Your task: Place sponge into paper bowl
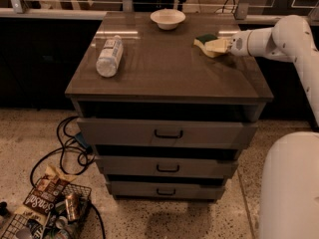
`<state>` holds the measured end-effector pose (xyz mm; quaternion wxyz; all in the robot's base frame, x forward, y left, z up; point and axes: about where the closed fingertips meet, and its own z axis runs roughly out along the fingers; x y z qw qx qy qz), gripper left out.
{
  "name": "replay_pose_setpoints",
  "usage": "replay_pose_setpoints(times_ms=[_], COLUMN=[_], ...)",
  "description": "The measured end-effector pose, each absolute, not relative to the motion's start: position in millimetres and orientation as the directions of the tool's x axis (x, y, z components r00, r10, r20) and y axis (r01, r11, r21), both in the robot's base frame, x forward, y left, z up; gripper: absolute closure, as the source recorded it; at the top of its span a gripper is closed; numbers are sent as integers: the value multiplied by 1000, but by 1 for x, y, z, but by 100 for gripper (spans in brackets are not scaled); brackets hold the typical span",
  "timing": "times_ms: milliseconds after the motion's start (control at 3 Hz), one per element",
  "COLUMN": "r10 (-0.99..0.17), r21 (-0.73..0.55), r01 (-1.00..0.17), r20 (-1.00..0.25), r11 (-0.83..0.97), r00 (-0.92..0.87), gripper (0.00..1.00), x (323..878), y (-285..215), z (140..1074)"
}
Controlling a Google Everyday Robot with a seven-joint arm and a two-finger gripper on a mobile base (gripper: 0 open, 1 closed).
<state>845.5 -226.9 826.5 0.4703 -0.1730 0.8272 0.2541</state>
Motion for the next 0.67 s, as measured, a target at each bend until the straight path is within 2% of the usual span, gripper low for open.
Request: replay_pose_setpoints(times_ms=[333,667], r10=[-47,-47], r21=[258,258], r01=[-525,-525], r20=[-866,-866], r11=[811,811], r00=[-498,-498], gripper=[100,100], x=[846,846], y=[-227,-227], z=[827,827])
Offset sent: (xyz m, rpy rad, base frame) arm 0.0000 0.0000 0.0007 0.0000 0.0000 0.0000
